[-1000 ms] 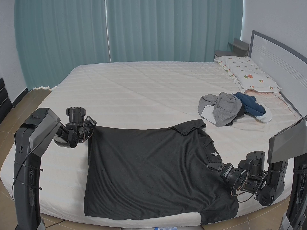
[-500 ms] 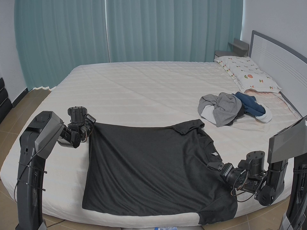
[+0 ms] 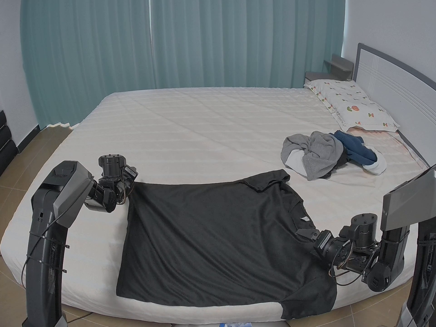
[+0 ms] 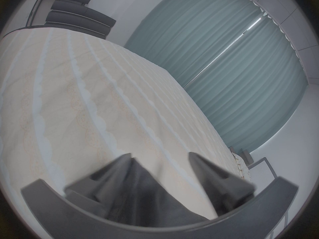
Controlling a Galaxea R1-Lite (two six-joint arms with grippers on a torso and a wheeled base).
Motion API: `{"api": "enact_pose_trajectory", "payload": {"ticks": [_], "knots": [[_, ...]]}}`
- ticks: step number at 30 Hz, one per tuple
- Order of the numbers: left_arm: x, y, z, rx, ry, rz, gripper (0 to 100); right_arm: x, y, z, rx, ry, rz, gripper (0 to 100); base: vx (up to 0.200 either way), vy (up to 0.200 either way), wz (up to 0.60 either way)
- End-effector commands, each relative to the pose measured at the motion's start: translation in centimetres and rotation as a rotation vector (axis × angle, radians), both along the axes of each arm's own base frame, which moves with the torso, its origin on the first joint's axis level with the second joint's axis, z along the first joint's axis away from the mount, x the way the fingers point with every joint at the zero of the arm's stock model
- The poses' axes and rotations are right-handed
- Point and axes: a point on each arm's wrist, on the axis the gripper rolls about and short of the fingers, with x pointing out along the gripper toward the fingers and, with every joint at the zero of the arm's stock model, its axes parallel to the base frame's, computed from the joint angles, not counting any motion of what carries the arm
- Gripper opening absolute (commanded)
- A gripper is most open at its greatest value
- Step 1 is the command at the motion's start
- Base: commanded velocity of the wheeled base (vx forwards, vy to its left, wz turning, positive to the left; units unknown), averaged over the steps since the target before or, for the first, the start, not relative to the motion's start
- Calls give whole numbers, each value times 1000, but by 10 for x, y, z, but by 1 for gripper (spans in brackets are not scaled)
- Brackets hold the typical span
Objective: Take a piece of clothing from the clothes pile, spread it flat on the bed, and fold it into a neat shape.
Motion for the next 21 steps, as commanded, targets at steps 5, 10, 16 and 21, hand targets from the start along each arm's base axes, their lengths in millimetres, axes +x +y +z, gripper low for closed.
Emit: {"api": "enact_pose_trajectory", "payload": {"ticks": [5,10,16,21], "knots": [[-17,3,16,-22,29,-7,100,7,0,12,-12,-81,-47,100,0,0,0],[-38,23,45,-181,17,-36,100,20,1,20,-48,-159,-45,100,0,0,0],[-54,42,46,-282,55,-55,100,54,-5,22,-204,-226,-21,100,0,0,0],[-62,39,33,-285,100,-56,100,99,-13,26,-345,-235,-16,100,0,0,0]]}}
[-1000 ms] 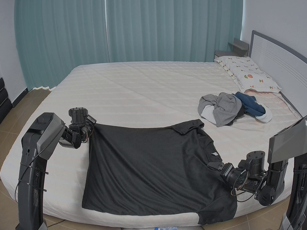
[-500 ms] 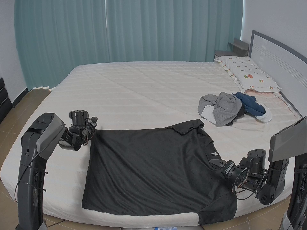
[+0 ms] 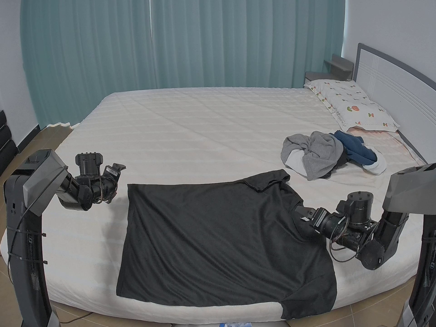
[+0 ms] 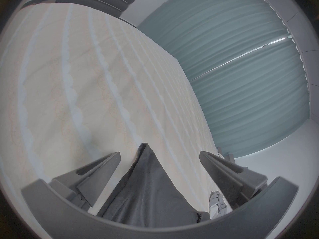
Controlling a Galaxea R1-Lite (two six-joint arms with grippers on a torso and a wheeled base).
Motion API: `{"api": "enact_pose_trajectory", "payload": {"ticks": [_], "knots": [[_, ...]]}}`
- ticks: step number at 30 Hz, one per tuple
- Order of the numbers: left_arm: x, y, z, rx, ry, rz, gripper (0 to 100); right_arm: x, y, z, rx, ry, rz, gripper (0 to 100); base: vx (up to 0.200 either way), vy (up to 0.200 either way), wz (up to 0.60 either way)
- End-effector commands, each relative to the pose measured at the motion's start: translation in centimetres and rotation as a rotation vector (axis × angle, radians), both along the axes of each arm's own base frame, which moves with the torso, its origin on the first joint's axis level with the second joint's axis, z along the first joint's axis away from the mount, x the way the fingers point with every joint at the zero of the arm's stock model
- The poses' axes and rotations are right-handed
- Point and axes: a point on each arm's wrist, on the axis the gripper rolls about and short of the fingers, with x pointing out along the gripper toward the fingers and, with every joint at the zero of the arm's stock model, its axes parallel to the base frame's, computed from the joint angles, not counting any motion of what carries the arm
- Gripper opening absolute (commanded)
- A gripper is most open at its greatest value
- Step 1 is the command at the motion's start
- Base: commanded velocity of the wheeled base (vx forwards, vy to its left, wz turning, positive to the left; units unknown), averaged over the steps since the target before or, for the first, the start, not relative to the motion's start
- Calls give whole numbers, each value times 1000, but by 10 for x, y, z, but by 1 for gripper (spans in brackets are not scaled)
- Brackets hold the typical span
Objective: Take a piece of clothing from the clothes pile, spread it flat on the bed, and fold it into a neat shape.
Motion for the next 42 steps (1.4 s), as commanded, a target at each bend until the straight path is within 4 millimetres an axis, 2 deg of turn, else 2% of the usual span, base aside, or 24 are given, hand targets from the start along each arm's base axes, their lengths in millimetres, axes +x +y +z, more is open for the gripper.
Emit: {"api": "enact_pose_trajectory", "payload": {"ticks": [1,2,4,5,6,7,8,15,25,27,30,35,36,42], "knots": [[-14,5,1,-18,29,2,100,47,-12,9,-115,-49,-26,100,0,0,0],[-15,3,0,-19,35,-2,100,60,-11,11,-142,-42,-20,100,0,0,0],[-15,3,0,-19,35,-2,100,61,-11,12,-144,-43,-19,100,0,0,0],[-15,3,-3,-17,43,-2,100,86,-5,7,-162,-16,-10,100,0,0,0],[-15,3,-4,-17,43,-2,100,94,-3,5,-166,-14,-7,100,0,0,0],[-15,3,-4,-17,43,-2,100,94,-3,5,-166,-14,-7,100,0,0,0],[-15,3,-4,-18,44,-3,100,108,1,-4,-195,-18,6,100,0,0,0],[-15,2,-4,-14,47,-5,100,136,8,-37,-394,-75,98,100,0,0,0],[-15,1,-5,-12,49,-7,100,174,13,-47,-404,-126,46,100,0,0,0],[-15,1,-5,-12,49,-7,100,176,13,-48,-402,-129,45,100,0,0,0],[-15,1,-5,-13,49,-5,100,178,14,-62,-406,-116,48,100,0,0,0],[-15,1,-5,-12,50,-4,100,185,15,-63,-397,-140,38,100,0,0,0],[-15,1,-5,-12,50,-4,100,186,14,-62,-395,-142,35,0,0,0,0],[-15,1,-5,-10,49,-3,100,192,14,-59,-400,-169,0,0,0,0,0]]}}
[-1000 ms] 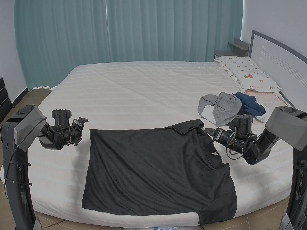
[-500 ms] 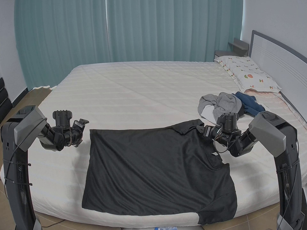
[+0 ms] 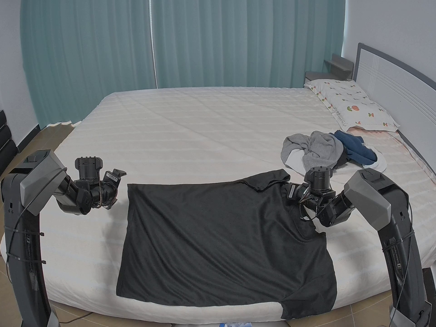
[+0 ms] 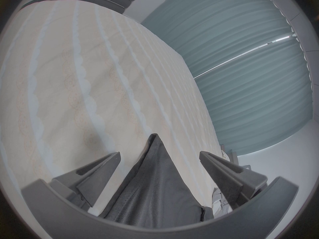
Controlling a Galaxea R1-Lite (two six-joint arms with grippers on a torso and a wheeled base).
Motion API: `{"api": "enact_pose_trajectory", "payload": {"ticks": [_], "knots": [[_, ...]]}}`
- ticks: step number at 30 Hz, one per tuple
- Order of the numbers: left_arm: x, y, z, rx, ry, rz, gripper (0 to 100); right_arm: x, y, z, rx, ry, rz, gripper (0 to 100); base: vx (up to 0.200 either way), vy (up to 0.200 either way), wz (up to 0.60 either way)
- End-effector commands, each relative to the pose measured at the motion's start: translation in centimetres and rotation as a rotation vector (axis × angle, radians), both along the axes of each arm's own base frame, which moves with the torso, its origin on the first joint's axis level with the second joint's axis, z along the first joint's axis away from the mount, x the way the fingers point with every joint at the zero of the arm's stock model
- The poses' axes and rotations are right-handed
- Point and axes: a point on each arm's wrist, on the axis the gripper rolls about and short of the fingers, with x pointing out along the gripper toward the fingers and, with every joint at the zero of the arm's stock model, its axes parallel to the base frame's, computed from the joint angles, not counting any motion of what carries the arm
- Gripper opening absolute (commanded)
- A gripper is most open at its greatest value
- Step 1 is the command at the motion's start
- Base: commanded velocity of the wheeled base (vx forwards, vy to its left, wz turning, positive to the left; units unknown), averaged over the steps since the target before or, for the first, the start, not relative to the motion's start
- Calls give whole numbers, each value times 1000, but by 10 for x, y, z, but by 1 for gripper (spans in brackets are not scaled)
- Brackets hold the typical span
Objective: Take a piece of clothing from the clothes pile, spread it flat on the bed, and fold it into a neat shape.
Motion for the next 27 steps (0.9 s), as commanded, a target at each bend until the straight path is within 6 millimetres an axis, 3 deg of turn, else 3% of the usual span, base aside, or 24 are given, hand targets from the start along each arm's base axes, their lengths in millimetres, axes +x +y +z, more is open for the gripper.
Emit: {"api": "enact_pose_trajectory", "payload": {"ticks": [1,12,18,27], "knots": [[0,0,0,1,-2,0,100,4,0,-3,-3,-14,-18,0,0,0,0],[1,-1,1,1,-6,-1,100,32,-18,25,71,-157,-131,0,0,0,0],[1,-1,1,3,-6,-2,100,37,-26,9,77,-154,-169,0,0,0,0],[2,-1,0,3,-5,-2,100,48,-26,5,81,-203,-207,0,0,0,0]]}}
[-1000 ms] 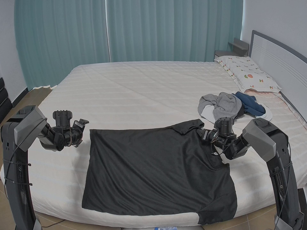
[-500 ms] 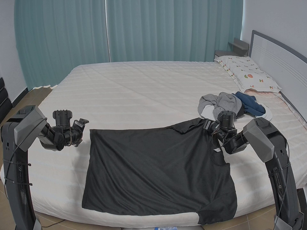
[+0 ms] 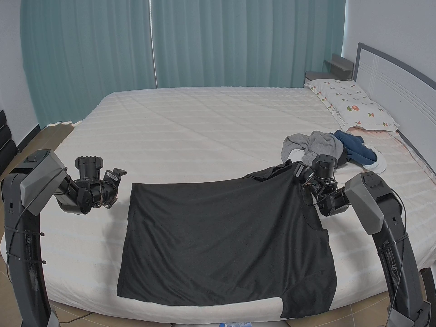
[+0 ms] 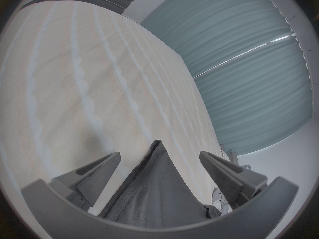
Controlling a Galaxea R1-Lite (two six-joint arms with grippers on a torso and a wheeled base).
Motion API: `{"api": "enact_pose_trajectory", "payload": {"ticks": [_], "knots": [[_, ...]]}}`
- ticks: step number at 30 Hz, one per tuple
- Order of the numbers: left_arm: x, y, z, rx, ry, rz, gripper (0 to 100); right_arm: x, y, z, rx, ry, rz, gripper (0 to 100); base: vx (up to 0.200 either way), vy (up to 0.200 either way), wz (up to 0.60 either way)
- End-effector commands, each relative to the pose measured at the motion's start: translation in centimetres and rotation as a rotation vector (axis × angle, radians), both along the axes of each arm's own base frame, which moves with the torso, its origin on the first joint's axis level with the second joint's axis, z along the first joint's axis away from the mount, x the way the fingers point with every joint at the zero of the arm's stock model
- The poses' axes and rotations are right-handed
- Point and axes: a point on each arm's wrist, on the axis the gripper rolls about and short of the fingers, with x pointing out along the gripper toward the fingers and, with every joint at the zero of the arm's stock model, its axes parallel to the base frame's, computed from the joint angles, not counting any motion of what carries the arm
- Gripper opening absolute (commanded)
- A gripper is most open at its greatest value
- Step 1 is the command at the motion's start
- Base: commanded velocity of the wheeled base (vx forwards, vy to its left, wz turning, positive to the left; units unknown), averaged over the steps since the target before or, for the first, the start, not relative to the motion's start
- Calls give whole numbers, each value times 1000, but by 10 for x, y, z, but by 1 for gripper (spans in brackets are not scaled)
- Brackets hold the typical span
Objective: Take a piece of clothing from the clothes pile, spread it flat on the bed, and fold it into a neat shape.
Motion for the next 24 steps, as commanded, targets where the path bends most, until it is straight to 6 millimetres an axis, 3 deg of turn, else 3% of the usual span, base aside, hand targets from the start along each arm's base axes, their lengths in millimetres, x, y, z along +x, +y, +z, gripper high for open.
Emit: {"api": "enact_pose_trajectory", "payload": {"ticks": [1,3,4,11,16,19,24], "knots": [[0,0,-1,-1,2,0,100,1,1,-14,-4,20,-2,0,0,0,0],[0,-1,-1,-1,2,-1,100,0,1,-15,-3,24,-2,0,0,0,0],[0,0,-1,-1,2,0,100,1,1,-15,-5,23,-2,100,0,0,0],[0,-1,-1,-1,2,-3,100,-2,-2,-14,-6,37,-6,100,0,0,0],[0,-1,-1,0,3,-4,100,-6,-7,10,18,16,-15,100,0,0,0],[0,-1,-1,0,3,-4,100,-10,-7,35,66,-7,-16,100,0,0,0],[0,-1,-1,1,5,-6,100,-24,-9,36,68,50,-12,100,0,0,0]]}}
